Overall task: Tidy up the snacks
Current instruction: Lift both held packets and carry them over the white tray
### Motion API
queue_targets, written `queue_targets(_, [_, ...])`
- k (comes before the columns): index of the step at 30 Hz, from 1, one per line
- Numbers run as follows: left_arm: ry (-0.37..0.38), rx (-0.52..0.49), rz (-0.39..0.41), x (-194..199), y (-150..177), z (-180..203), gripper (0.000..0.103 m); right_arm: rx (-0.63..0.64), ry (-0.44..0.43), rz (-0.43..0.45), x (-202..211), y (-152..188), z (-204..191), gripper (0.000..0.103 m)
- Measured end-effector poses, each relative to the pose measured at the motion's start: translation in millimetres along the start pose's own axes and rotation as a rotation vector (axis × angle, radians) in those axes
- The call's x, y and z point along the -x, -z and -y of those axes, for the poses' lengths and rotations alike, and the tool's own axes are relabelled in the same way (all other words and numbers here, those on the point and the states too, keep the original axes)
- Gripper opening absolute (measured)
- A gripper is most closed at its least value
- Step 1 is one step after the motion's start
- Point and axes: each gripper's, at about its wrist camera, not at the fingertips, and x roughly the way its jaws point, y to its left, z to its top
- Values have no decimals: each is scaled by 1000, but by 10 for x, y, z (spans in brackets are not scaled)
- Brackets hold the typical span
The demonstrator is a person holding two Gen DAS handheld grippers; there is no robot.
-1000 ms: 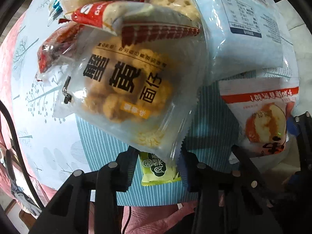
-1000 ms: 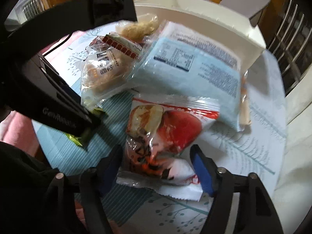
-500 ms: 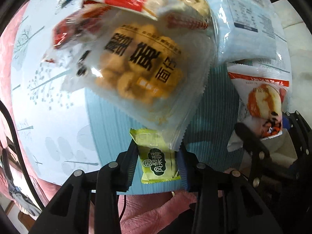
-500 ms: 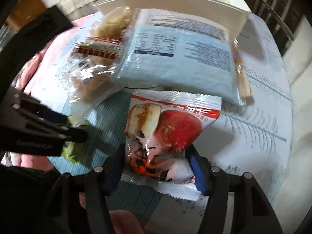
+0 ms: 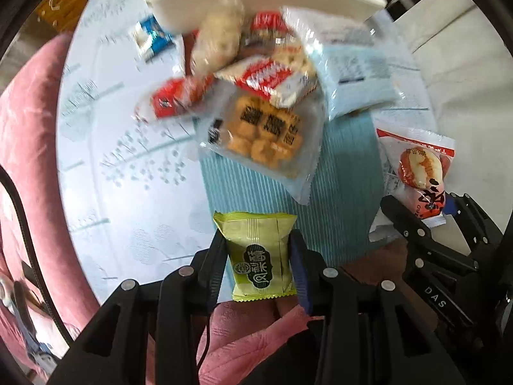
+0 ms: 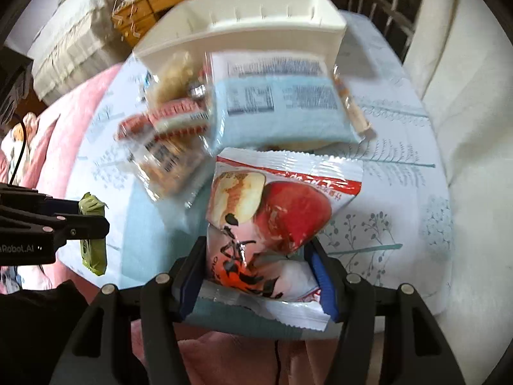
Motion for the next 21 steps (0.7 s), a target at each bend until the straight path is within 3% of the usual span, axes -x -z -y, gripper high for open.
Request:
queue_targets(4, [-4,-41,54,298,36,-154,37,-56,6,72,304,90,-69,60])
queue_targets(11, [-24,-43,146,1117,-34,-265,37,-149,-32,150,579,-81,-155,61])
queue_targets(21, [-9,-2,286,1868,-483,-304,37,-201,-77,205,825,-539,-96,61])
